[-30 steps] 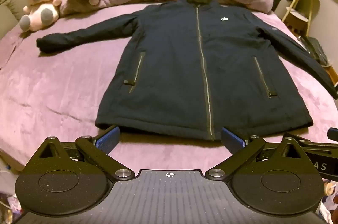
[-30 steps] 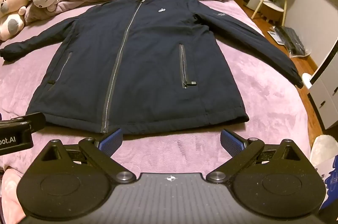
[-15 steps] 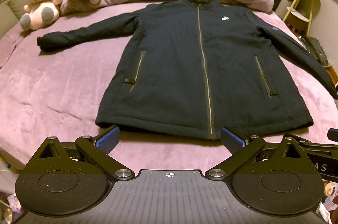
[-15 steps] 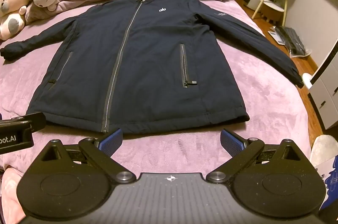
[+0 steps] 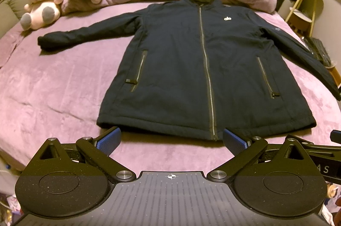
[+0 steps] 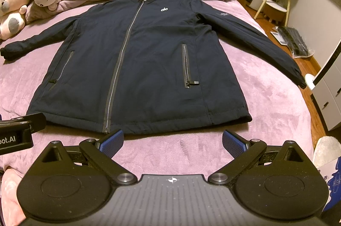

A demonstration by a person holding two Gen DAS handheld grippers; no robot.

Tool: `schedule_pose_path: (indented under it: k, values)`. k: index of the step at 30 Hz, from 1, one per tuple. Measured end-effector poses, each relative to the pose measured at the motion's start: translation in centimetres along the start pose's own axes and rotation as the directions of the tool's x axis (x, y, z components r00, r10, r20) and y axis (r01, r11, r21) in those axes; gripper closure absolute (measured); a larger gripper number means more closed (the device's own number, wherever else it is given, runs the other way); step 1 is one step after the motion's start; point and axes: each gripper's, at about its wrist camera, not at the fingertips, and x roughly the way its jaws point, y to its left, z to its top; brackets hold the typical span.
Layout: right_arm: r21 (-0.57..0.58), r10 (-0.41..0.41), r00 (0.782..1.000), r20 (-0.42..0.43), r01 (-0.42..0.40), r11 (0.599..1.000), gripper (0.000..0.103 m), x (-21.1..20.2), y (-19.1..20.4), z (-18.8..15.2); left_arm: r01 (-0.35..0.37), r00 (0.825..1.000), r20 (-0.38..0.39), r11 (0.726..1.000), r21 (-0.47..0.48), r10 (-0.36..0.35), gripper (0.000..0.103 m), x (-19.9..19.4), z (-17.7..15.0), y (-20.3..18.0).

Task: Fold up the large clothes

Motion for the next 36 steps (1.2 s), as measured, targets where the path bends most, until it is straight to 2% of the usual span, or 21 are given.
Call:
schedule_pose_path:
  k: [36]
  values:
    - [0.001, -0.002, 1.0, -0.01, 0.002, 1.0, 0.004, 0.31, 0.01, -0.26, -0.003, 1.0, -0.018, 1.0, -0.018, 0.003, 0.0, 0.32, 0.46, 0.58]
